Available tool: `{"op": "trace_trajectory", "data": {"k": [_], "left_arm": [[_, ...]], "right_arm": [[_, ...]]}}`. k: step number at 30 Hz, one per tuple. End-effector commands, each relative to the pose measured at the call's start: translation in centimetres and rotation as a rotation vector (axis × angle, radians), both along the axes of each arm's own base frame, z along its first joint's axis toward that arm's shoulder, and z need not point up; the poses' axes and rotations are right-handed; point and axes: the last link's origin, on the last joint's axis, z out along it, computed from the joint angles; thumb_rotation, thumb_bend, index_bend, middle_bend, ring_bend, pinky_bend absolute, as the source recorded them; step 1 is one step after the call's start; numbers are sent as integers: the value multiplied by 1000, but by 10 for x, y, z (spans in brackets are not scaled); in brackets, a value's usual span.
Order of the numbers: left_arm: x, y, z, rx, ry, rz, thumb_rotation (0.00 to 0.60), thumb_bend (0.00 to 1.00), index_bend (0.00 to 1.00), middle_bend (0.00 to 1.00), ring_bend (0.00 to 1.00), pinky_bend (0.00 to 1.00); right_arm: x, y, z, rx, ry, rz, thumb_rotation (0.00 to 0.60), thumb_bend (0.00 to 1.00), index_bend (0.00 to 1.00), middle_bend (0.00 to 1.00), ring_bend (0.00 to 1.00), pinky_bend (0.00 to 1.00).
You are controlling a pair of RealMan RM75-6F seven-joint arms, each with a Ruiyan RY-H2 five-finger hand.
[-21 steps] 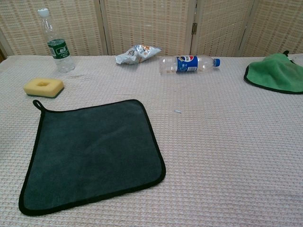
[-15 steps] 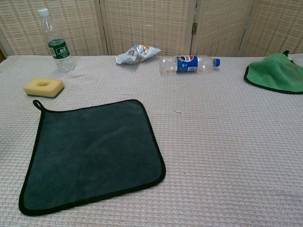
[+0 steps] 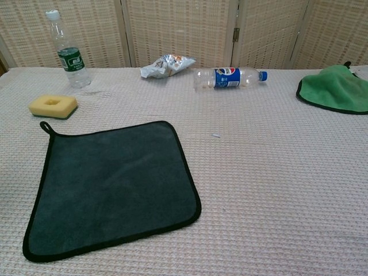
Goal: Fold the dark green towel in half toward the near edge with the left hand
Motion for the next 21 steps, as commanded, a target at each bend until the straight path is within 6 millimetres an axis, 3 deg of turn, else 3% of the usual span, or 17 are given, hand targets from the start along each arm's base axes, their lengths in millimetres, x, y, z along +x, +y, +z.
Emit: {"op": "trace_trajectory", "data": {"k": [1, 5, 9, 21], "left_arm": [[38, 41, -27, -188, -100, 204, 600, 460, 535, 1000, 1000, 1000], [54, 60, -36, -229, -98, 272, 600, 465, 508, 1000, 1000, 1000], [65, 73, -47, -285, -103, 304, 600, 465, 393, 1000, 1000, 1000], [81, 120, -86, -366, -107, 367, 600, 536, 402, 1000, 1000, 1000]], "right_arm": [[-1, -2, 0, 5, -3, -6, 600, 342, 0, 0, 0, 0], [-4, -3, -2, 25, -9, -17, 600, 343, 0, 0, 0, 0], [-6, -5, -3, 35, -8, -28, 600, 342, 0, 0, 0, 0], [-12, -6, 0, 38, -26, -61, 600, 343, 0, 0, 0, 0]]}}
